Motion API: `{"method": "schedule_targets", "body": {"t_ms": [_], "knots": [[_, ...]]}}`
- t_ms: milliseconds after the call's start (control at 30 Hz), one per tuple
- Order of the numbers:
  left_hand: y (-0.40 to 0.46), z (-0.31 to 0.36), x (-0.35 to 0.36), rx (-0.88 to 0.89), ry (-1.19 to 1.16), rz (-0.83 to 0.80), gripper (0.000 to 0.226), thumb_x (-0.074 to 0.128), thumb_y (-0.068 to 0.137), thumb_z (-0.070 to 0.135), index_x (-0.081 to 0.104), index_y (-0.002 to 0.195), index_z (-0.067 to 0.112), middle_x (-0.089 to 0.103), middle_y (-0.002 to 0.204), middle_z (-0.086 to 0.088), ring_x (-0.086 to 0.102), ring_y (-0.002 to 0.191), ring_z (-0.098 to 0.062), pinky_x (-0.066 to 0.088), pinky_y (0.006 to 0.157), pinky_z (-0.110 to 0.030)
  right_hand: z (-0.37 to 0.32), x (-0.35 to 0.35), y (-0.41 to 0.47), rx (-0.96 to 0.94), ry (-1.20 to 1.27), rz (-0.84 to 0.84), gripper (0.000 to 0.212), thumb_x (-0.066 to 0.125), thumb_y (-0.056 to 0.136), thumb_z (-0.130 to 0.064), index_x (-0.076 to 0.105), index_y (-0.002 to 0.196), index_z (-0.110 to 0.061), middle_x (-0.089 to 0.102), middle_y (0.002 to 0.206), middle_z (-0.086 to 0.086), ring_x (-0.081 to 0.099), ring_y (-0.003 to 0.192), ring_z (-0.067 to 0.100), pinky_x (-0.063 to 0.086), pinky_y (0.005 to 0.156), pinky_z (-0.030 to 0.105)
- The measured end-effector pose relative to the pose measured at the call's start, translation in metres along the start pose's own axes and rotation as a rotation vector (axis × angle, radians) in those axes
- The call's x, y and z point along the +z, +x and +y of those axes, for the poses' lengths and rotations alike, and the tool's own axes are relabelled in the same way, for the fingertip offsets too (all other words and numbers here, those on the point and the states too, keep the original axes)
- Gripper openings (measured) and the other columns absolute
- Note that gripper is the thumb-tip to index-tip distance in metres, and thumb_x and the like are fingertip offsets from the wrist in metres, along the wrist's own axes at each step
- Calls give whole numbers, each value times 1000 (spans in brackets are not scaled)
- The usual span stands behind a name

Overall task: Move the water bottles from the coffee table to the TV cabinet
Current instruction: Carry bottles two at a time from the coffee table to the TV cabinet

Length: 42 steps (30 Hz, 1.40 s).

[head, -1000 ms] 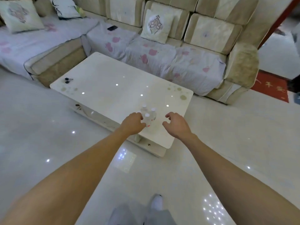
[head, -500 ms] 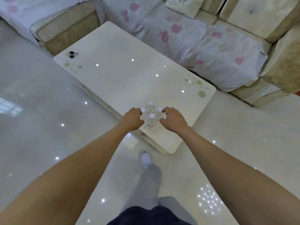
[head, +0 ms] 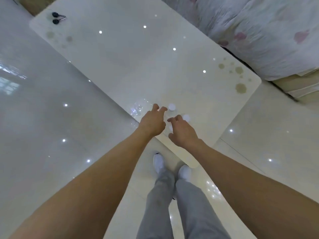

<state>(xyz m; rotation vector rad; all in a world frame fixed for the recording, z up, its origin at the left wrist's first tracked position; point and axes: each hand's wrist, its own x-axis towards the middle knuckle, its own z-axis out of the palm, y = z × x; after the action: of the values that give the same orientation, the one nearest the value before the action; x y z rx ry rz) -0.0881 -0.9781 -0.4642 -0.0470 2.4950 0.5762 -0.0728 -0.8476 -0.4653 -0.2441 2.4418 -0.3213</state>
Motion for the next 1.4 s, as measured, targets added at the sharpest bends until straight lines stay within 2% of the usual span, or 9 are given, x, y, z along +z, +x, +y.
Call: {"method": "schedule_targets", "body": {"t_ms": [167, 267, 400, 600, 767, 833, 900, 1133, 1400], "knots": [[19, -7, 22, -12, 62, -63, 46, 56, 89, 5, 47, 134, 12, 41, 132, -15, 58, 105, -34, 53, 87, -42, 7, 24, 17, 1, -93, 11, 45, 55, 89, -1, 48, 133, -9, 44, 130, 14, 58, 106, 33, 45, 67, 36], [21, -11, 30, -21, 64, -48, 41, 57, 87, -2, 49, 126, 9, 39, 129, -16, 59, 93, -34, 53, 79, -39, 8, 29, 22, -14, -107, 29, 41, 57, 88, 4, 49, 127, -6, 44, 128, 15, 59, 101, 32, 38, 63, 32], [19, -13, 29, -46, 67, -13, 33, 56, 86, -5, 52, 118, 5, 40, 125, -16, 48, 75, -29, 49, 70, -35, 9, 26, 26, -50, -103, 29, 36, 55, 87, 7, 51, 122, -4, 44, 126, 16, 59, 97, 33, 36, 61, 34], [-8, -2, 2, -82, -4, 16, 34, 63, 83, -1, 55, 115, 6, 42, 126, -15, 62, 92, -34, 55, 79, -40, 0, 7, 6, -94, -89, 23, 33, 50, 89, 5, 53, 121, -5, 45, 125, 16, 59, 97, 35, 38, 63, 35], [-48, 5, -36, -120, -43, 90, 34, 63, 84, -2, 55, 115, 7, 43, 125, -15, 63, 91, -33, 54, 77, -36, -27, -36, -20, -164, -98, 19, 30, 53, 89, 4, 54, 119, -3, 42, 131, 17, 58, 88, 32, 44, 72, 33], [-69, 2, -48, -141, -65, 125, 33, 62, 84, -2, 56, 115, 7, 44, 122, -14, 62, 91, -32, 52, 76, -35, -39, -54, -30, -197, -105, 28, 25, 54, 90, 1, 55, 114, -4, 44, 125, 16, 56, 81, 29, 47, 73, 35], [-92, -1, -59, -170, -94, 161, 32, 61, 84, -2, 57, 114, 8, 45, 120, -14, 61, 91, -32, 52, 76, -36, -53, -72, -41, -230, -107, 31, 23, 53, 90, -1, 56, 112, -4, 45, 121, 15, 59, 86, 32, 51, 74, 38], [-185, -8, -104, -303, -156, 365, 31, 66, 83, 3, 60, 112, 10, 48, 118, -12, 61, 96, -33, 54, 85, -40, -112, -111, -87, -435, -181, 115, 25, 60, 85, -4, 54, 108, -9, 45, 116, 12, 61, 83, 31, 57, 80, 44], [-318, -15, -103, -481, -168, 575, 29, 68, 82, 1, 61, 109, 9, 47, 115, -13, 61, 92, -33, 55, 82, -41, -186, -111, -172, -711, -282, 109, 27, 62, 85, -6, 55, 111, -6, 45, 117, 15, 59, 89, 33, 55, 81, 40]]}}
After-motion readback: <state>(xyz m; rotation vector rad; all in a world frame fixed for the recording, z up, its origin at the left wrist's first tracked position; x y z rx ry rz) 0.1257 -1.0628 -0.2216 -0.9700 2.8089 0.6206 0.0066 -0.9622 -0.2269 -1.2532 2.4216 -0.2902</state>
